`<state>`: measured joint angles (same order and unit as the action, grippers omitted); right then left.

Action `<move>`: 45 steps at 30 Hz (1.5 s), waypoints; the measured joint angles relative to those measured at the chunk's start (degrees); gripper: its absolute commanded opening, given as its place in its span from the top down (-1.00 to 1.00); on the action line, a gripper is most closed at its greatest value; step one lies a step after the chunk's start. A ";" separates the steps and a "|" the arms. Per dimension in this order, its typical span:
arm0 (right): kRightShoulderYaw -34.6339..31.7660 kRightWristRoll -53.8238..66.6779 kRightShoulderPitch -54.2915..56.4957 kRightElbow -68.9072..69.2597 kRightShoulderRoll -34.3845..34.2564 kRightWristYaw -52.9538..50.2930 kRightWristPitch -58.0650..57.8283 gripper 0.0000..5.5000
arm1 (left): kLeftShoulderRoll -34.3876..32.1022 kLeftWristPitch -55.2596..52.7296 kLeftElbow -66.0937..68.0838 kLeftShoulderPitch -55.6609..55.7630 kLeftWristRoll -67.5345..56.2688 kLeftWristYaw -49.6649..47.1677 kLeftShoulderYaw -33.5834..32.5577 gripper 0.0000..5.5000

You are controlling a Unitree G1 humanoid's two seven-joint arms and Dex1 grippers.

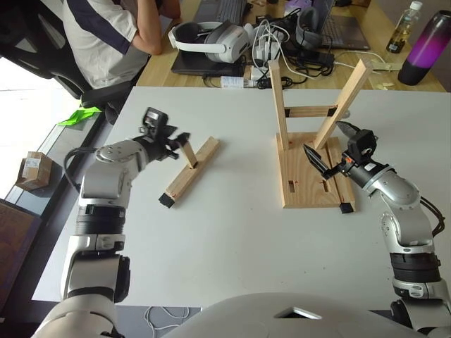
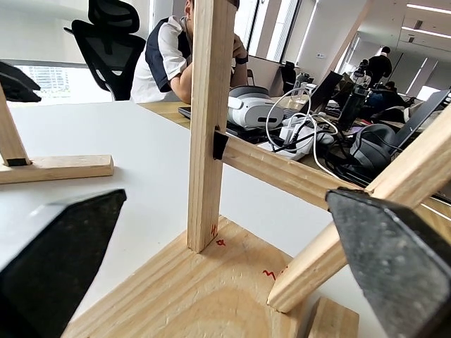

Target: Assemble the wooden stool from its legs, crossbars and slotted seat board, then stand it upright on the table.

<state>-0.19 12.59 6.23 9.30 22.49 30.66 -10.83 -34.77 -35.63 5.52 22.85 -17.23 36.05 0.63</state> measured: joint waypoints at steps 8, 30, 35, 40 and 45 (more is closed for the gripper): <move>-0.10 0.00 -0.02 0.00 -0.22 -0.38 -0.02 -0.96 | -1.47 -2.34 -1.93 -1.35 2.70 3.48 4.08 0.17; -1.10 -0.05 -0.67 0.10 -2.65 -3.80 -0.04 -0.96 | 9.03 13.80 47.45 25.93 22.37 21.80 21.70 -0.83; -1.08 -0.05 -0.82 0.32 -3.54 -4.33 -0.04 -0.96 | 11.62 15.90 56.37 30.01 24.48 21.23 21.75 -0.60; -1.08 -0.05 -1.33 0.82 -3.74 -4.62 -0.04 -0.96 | 12.62 18.21 59.93 31.59 26.10 23.41 21.43 -0.36; -1.09 -0.09 -1.70 1.13 -3.99 -5.01 -0.01 -0.96 | 11.64 21.41 59.74 31.60 28.24 29.88 22.94 -0.10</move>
<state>-1.28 12.50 4.53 10.43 18.50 25.65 -10.84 -23.12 -14.22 65.26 54.45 11.01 65.92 23.56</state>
